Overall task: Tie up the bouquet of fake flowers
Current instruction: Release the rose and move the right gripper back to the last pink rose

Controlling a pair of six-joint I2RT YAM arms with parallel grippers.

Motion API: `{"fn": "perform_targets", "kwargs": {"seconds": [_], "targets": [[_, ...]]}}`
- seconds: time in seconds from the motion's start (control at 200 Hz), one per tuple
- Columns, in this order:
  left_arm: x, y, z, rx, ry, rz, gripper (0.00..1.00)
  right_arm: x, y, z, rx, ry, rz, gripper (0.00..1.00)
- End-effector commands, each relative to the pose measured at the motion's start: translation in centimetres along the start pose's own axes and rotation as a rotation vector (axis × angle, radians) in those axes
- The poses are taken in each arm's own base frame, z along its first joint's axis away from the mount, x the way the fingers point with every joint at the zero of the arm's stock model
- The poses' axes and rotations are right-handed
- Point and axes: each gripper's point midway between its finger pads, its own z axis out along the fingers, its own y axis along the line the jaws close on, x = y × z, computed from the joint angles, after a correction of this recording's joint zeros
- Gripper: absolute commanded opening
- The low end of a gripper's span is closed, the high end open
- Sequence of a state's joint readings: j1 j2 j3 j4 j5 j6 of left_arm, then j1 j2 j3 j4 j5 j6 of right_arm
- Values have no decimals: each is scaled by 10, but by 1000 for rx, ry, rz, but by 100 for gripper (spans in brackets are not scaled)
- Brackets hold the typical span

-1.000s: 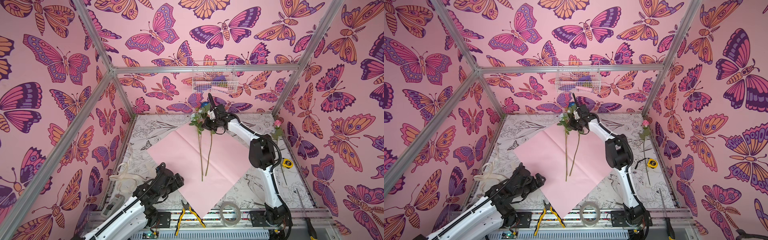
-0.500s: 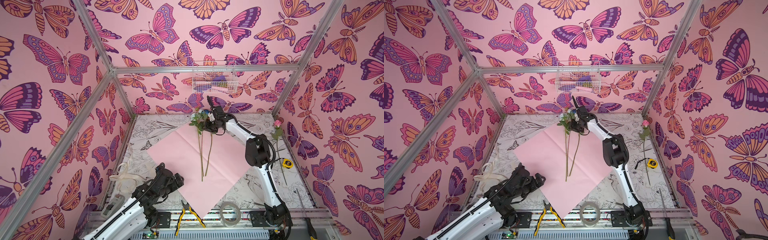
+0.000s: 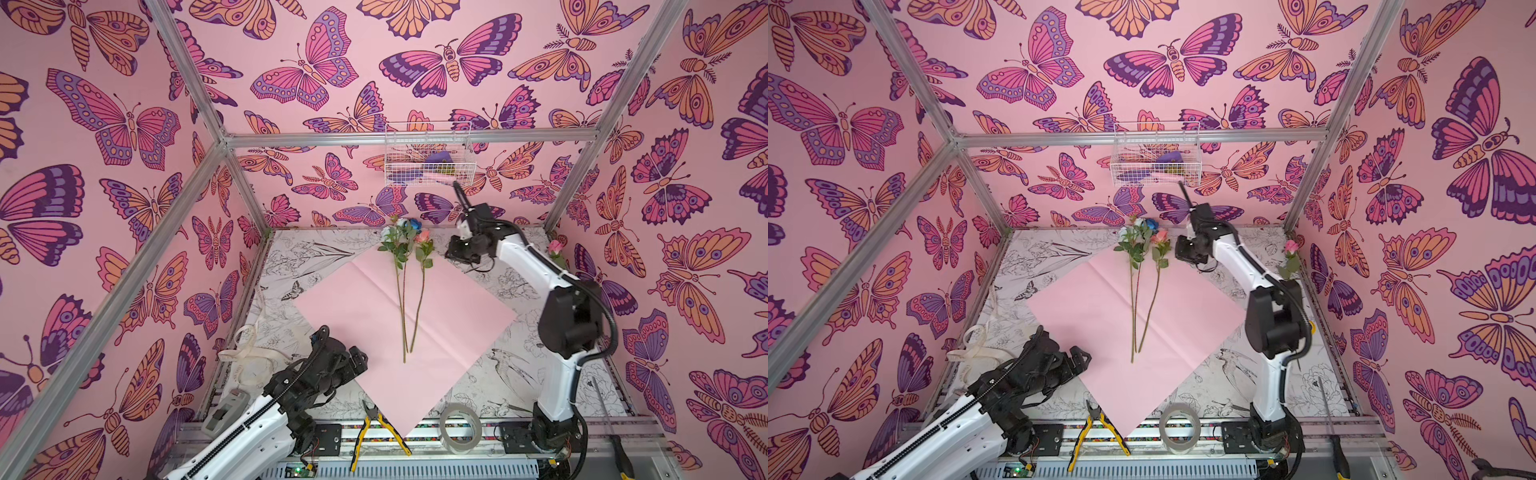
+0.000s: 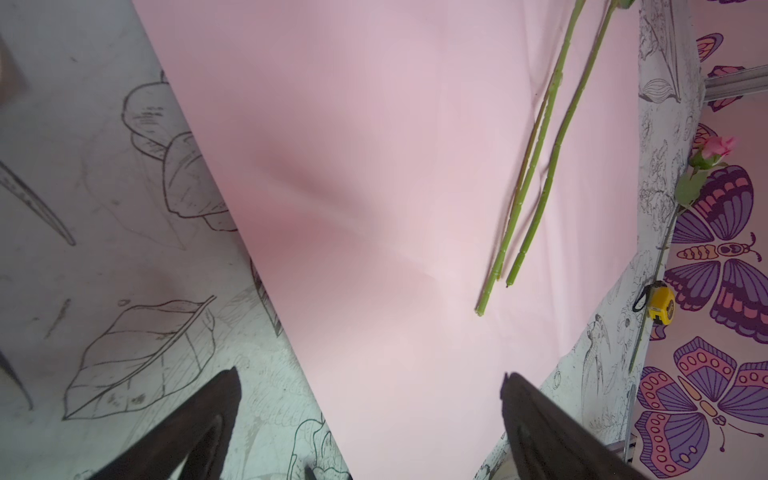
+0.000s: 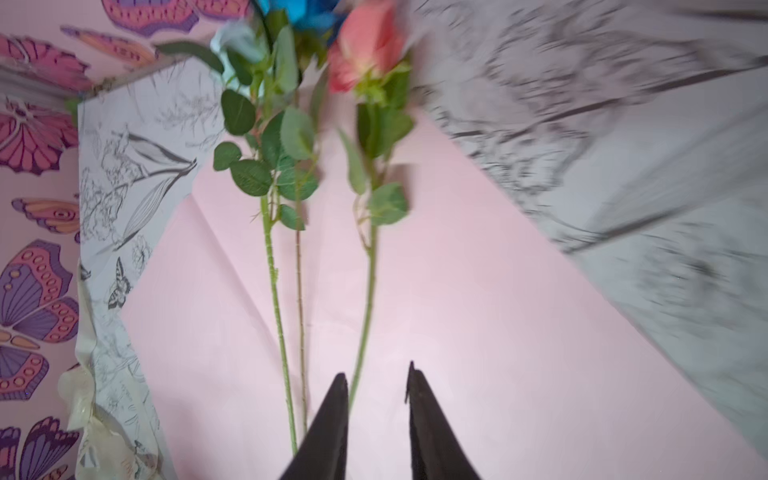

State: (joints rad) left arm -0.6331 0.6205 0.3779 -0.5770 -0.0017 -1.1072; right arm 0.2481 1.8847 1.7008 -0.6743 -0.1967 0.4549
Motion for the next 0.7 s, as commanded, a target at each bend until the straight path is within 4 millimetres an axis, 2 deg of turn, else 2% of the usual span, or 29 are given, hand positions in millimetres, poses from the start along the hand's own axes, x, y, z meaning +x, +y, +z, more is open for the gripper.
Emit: {"fn": "perform_targets", "kwargs": {"seconds": [0.0, 0.145, 0.28, 0.34, 0.476, 0.616, 0.691], "targets": [[-5, 5, -3, -25, -25, 7, 100, 9, -78, -38, 199, -27, -6, 28], [-7, 3, -4, -28, -33, 6, 100, 14, -172, -85, 476, -83, 62, 29], [-7, 2, -4, -31, -27, 8, 100, 16, -234, -100, 575, -91, 156, 31], [-7, 2, -3, -31, -22, 9, 100, 11, -258, -101, 613, -96, 190, 32], [-7, 4, -3, -37, -26, 2, 100, 0, -300, -87, 682, -63, 234, 49], [-9, -3, -6, -22, -23, 1, 100, -14, -330, -62, 716, -37, 245, 62], [-10, -6, -7, -19, -23, -6, 99, -26, -341, -51, 721, -49, 249, 65]]}}
